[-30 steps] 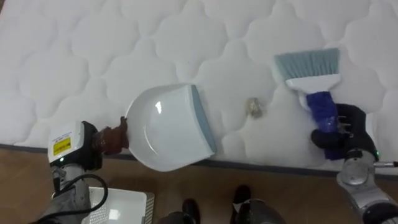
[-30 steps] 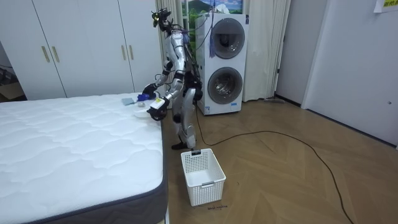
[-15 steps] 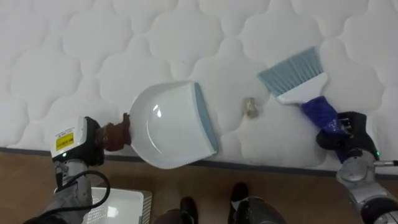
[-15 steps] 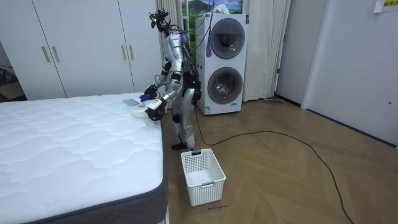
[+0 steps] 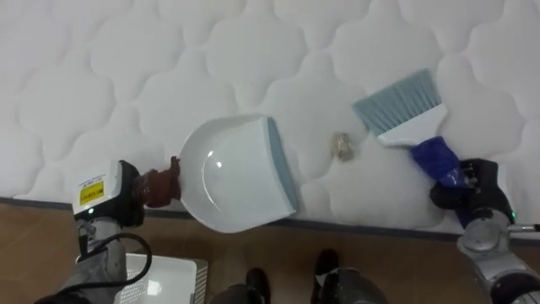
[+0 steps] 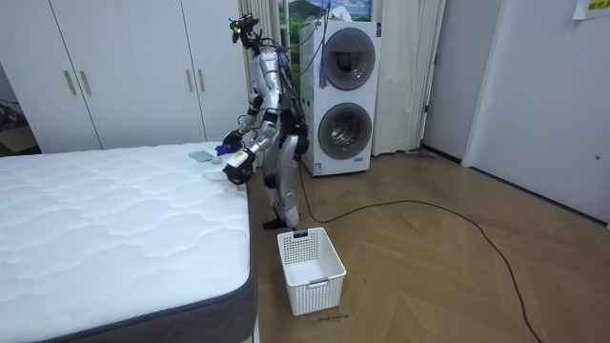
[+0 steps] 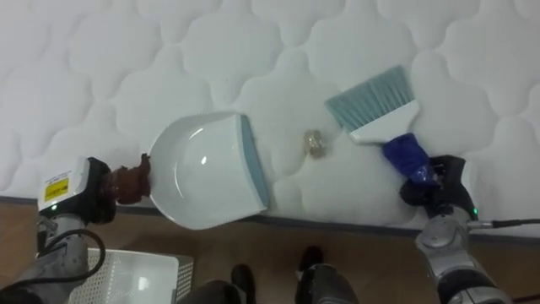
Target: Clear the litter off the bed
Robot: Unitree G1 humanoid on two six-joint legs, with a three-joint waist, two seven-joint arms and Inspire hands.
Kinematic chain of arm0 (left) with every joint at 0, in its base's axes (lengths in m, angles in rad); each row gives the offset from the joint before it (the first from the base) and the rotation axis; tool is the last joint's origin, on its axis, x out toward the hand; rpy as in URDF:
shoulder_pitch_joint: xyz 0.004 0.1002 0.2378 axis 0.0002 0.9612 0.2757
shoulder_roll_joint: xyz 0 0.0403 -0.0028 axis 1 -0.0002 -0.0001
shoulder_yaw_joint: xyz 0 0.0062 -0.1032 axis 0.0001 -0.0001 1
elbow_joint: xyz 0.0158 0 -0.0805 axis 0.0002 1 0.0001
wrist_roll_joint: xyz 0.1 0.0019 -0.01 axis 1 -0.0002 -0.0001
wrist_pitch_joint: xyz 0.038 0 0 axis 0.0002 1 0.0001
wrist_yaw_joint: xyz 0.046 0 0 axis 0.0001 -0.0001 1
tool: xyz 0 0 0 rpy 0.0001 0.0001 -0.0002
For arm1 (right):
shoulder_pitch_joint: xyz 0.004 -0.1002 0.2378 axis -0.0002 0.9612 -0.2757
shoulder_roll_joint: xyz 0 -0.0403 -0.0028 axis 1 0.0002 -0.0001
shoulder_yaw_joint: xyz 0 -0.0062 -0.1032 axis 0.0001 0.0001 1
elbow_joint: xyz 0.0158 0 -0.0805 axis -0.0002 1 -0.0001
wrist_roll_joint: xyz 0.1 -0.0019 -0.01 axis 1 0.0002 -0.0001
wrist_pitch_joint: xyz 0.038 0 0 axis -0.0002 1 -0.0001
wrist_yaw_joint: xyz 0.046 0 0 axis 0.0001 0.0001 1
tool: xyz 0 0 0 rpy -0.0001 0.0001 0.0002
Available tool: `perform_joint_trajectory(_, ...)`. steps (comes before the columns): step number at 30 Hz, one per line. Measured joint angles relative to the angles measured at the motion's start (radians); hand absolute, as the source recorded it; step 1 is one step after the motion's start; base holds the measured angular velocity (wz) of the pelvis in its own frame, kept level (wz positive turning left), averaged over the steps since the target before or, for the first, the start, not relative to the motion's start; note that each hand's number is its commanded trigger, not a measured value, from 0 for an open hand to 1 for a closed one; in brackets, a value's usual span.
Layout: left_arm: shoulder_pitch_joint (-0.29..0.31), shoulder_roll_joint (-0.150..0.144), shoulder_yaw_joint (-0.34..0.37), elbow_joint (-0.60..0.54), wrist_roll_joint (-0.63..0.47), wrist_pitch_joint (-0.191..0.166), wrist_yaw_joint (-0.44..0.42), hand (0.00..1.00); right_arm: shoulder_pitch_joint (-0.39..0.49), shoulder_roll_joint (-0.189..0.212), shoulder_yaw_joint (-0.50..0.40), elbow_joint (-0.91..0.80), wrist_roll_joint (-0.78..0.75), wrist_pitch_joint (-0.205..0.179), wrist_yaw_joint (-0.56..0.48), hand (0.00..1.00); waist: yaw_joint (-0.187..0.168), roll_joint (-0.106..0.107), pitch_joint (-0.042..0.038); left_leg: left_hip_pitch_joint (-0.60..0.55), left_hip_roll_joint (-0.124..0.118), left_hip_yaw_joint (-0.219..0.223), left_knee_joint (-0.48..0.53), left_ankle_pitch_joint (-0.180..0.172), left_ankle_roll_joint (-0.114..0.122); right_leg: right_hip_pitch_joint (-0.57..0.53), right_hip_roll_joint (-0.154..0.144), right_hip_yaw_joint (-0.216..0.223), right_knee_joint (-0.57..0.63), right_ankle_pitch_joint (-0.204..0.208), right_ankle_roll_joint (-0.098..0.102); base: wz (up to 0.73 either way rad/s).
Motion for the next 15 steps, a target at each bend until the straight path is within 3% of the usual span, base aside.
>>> perform_joint_trajectory(3, 0.0, 0.0, -0.002, -0.023, 0.023, 0.024, -0.02, 1.0, -0.014, -0.005, -0.01, 0.006, -0.036, 0.014, 0.011, 1.0, -0.001, -0.002, 0.0012, 0.002, -0.008, 0.0, 0.001, 0.0, 0.0, 0.0, -0.004, 0.0, 0.006, -0.003, 0.0, 0.01)
perform_joint_trajectory(6, -0.005, 0.005, -0.001, -0.05, 0.058, 0.042, -0.029, 1.0, -0.029, -0.011, -0.008, 0.015, -0.081, 0.034, 0.016, 1.0, -0.003, -0.014, 0.0075, 0.003, -0.012, 0.0, 0.009, 0.0, 0.001, -0.002, -0.015, -0.001, 0.022, -0.012, 0.002, 0.05)
perform_joint_trajectory(8, -0.029, 0.018, -0.001, -0.053, 0.085, 0.044, -0.029, 1.0, -0.04, -0.028, -0.005, 0.026, -0.09, 0.043, 0.047, 1.0, -0.003, -0.038, 0.0202, -0.001, -0.012, 0.0, 0.021, -0.001, 0.002, -0.006, -0.02, 0.003, 0.038, -0.02, 0.003, 0.06)
perform_joint_trajectory(12, -0.039, 0.046, 0.002, -0.075, 0.144, 0.056, -0.028, 1.0, -0.044, -0.082, -0.007, 0.037, -0.23, 0.067, 0.093, 1.0, -0.003, -0.076, 0.0154, -0.013, -0.01, -0.001, 0.029, -0.001, 0.003, -0.012, -0.019, 0.002, 0.04, -0.021, 0.005, 0.03)
perform_joint_trajectory(14, -0.05, 0.086, 0.009, -0.106, 0.196, 0.068, -0.027, 1.0, -0.043, -0.131, -0.006, 0.038, -0.318, 0.091, 0.113, 1.0, -0.002, -0.111, 0.0117, -0.032, -0.009, -0.001, 0.039, -0.002, 0.003, -0.029, -0.019, 0.001, 0.048, -0.018, 0.002, 0.0)
perform_joint_trajectory(15, -0.056, 0.094, 0.009, -0.106, 0.202, 0.07, -0.027, 1.0, -0.046, -0.142, -0.004, 0.037, -0.339, 0.102, 0.116, 1.0, -0.001, -0.118, 0.0116, -0.035, -0.007, -0.001, 0.043, -0.002, 0.003, -0.031, -0.019, 0.0, 0.05, -0.018, 0.001, 0.0)
